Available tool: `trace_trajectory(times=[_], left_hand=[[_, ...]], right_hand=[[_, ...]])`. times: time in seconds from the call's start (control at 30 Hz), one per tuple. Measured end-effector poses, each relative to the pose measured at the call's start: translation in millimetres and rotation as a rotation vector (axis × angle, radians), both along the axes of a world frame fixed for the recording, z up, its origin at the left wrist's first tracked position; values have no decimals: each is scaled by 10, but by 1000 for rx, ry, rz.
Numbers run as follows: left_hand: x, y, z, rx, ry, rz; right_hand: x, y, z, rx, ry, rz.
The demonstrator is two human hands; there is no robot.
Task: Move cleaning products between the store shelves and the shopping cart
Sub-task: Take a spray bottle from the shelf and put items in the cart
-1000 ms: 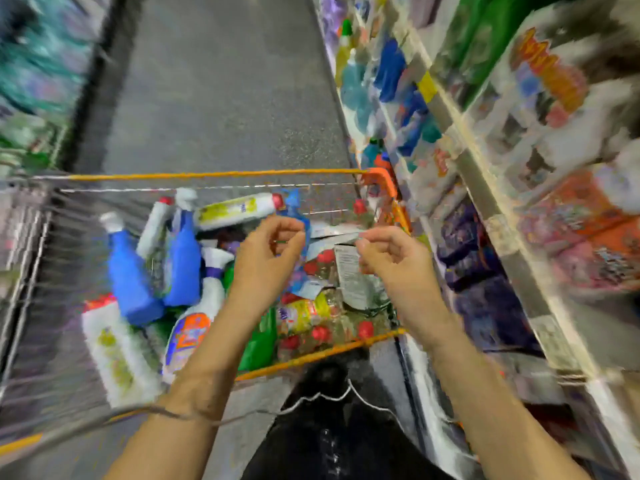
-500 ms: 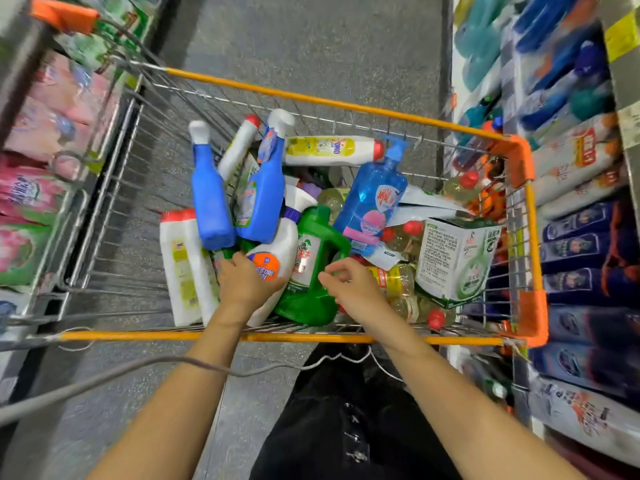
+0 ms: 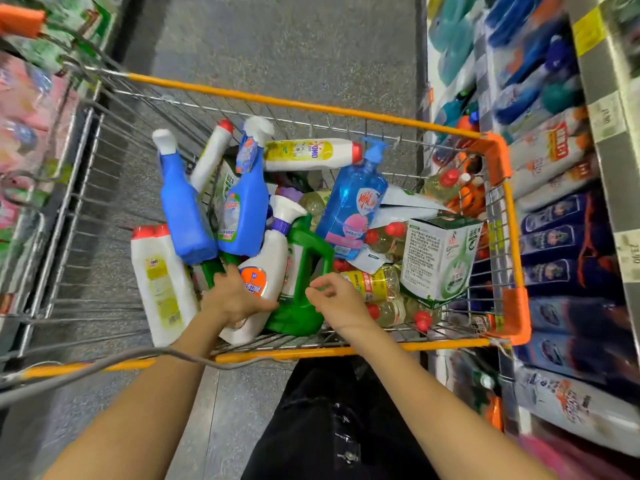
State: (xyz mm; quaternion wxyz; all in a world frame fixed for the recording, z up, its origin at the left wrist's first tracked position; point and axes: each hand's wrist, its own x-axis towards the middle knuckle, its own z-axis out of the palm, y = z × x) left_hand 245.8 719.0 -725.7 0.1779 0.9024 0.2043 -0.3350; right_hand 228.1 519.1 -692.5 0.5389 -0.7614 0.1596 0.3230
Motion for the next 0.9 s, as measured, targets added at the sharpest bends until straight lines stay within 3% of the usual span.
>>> trace_trajectory(times=[0.13,0.27,0.4,0.5,0.6,0.7,0.9], left_hand=[[3,-168,62,4,-39,-218],[22,-208,119,15,-32,-276],[12,-179,309,-4,-16,-278],[-15,-225,499,-65,-73,-298],[-59,-347,654,-127,-165,-289],[-60,-491,740,-219,-266,-194],[161,-601,993,-803,-282,30]], right_hand=[[33,-7,15,42,43,-73],[34,-13,7,25,154,-106],[30,53,-20,173,381,-200],[-4,198,-35,410,456,-317],[-24,326,2,553,336,-519],[23,243,125,483,180,-605],[190,-267,625,456,-137,-544]])
